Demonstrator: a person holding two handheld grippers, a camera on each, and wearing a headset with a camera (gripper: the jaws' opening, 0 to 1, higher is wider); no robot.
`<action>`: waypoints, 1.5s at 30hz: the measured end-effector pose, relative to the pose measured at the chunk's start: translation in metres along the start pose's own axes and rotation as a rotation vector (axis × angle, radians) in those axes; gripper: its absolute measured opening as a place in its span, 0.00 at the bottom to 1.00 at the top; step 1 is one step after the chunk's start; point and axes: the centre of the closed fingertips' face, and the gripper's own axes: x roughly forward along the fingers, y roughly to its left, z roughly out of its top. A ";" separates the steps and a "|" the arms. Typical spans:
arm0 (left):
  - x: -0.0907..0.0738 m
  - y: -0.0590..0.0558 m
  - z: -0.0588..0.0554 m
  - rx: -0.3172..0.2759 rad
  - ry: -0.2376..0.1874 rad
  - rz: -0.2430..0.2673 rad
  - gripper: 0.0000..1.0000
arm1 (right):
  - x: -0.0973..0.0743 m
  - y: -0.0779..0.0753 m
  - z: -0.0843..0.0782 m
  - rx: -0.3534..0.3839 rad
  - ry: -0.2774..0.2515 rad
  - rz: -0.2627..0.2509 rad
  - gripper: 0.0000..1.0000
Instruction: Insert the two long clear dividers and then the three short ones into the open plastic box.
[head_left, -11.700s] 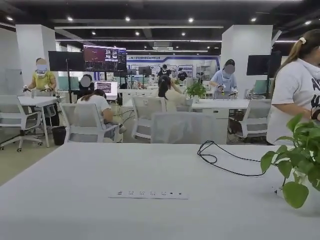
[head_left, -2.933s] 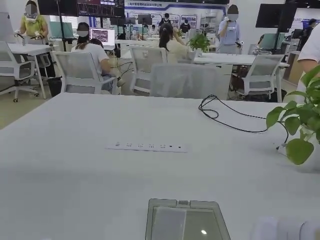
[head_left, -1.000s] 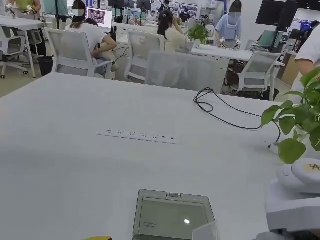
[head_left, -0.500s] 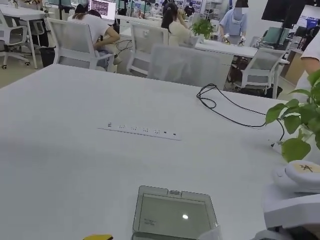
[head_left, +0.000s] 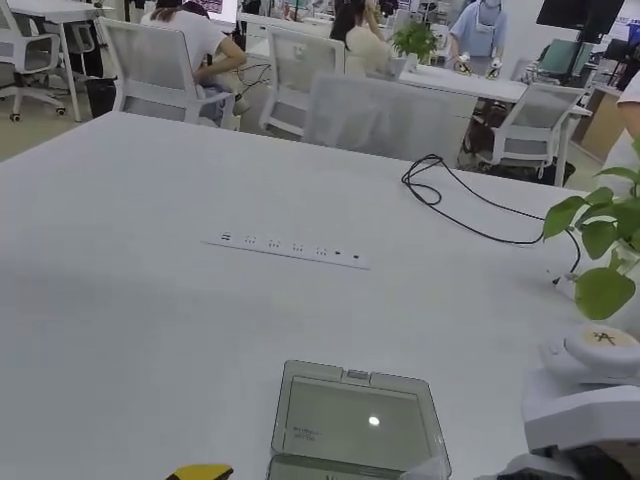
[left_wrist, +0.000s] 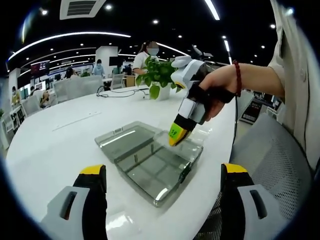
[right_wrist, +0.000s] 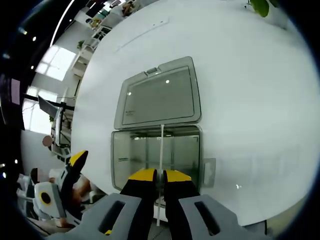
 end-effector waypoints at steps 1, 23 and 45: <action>0.000 0.000 0.000 0.001 0.001 0.001 0.97 | 0.001 -0.001 0.000 0.001 0.001 -0.001 0.07; -0.001 0.005 -0.005 -0.013 0.021 0.016 0.93 | 0.011 -0.004 -0.003 0.025 0.038 0.009 0.07; -0.001 0.007 -0.005 -0.013 0.023 0.023 0.92 | 0.012 -0.006 -0.003 -0.008 0.053 -0.015 0.07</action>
